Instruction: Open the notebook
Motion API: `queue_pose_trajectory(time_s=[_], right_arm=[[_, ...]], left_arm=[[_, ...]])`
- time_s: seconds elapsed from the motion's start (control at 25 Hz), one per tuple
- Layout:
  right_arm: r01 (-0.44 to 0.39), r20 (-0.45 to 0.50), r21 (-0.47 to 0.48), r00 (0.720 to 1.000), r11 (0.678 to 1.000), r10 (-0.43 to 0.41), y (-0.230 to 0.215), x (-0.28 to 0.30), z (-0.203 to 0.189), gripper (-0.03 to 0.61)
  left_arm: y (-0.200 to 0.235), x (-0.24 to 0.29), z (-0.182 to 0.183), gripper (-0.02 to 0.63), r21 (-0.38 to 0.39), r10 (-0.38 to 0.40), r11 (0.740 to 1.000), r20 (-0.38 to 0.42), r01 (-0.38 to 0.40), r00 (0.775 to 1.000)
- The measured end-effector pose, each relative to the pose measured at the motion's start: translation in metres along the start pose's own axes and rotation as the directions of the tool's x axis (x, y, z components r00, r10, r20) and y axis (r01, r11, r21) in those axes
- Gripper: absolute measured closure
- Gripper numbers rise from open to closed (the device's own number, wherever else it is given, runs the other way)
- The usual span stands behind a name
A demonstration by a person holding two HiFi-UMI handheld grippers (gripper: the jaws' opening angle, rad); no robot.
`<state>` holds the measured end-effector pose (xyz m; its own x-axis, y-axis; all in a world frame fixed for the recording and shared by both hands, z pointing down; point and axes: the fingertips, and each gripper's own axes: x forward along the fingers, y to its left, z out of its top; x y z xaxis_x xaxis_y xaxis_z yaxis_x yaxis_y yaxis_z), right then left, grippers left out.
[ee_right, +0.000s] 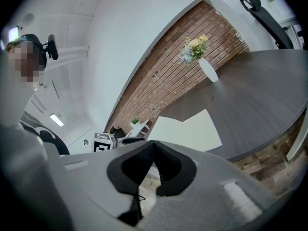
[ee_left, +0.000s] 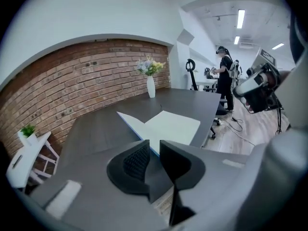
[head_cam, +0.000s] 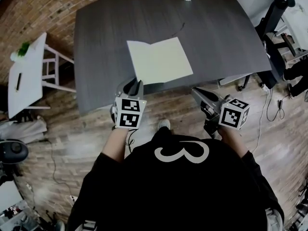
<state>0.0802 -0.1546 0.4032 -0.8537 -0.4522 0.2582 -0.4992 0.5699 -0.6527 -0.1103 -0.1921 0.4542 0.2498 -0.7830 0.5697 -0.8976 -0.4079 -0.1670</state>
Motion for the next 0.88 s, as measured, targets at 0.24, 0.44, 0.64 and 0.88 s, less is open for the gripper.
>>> queue_pose_trajectory(time_s=[0.24, 0.44, 0.64, 0.88], right_arm=[[-0.042, 0.021, -0.125, 0.999, 0.991, 0.045, 0.025, -0.016, 0.027, 0.577], [-0.051, 0.051, -0.237, 0.997, 0.97, 0.064, 0.044, -0.019, 0.033, 0.577], [-0.071, 0.082, -0.246, 0.992, 0.967, 0.094, 0.051, -0.033, 0.03, 0.578], [-0.138, 0.05, -0.283, 0.986, 0.949, 0.158, 0.074, -0.043, 0.025, 0.578]], left_arm=[[-0.019, -0.03, 0.038, 0.549, -0.046, -0.029, 0.998, 0.092, 0.034, 0.995], [-0.045, -0.062, 0.066, 0.557, -0.149, -0.123, 0.977, 0.196, 0.154, 0.973], [-0.077, -0.088, 0.078, 0.612, -0.208, -0.184, 0.948, 0.254, 0.239, 0.95], [-0.117, -0.115, 0.092, 0.601, -0.276, -0.332, 0.855, 0.357, 0.439, 0.873]])
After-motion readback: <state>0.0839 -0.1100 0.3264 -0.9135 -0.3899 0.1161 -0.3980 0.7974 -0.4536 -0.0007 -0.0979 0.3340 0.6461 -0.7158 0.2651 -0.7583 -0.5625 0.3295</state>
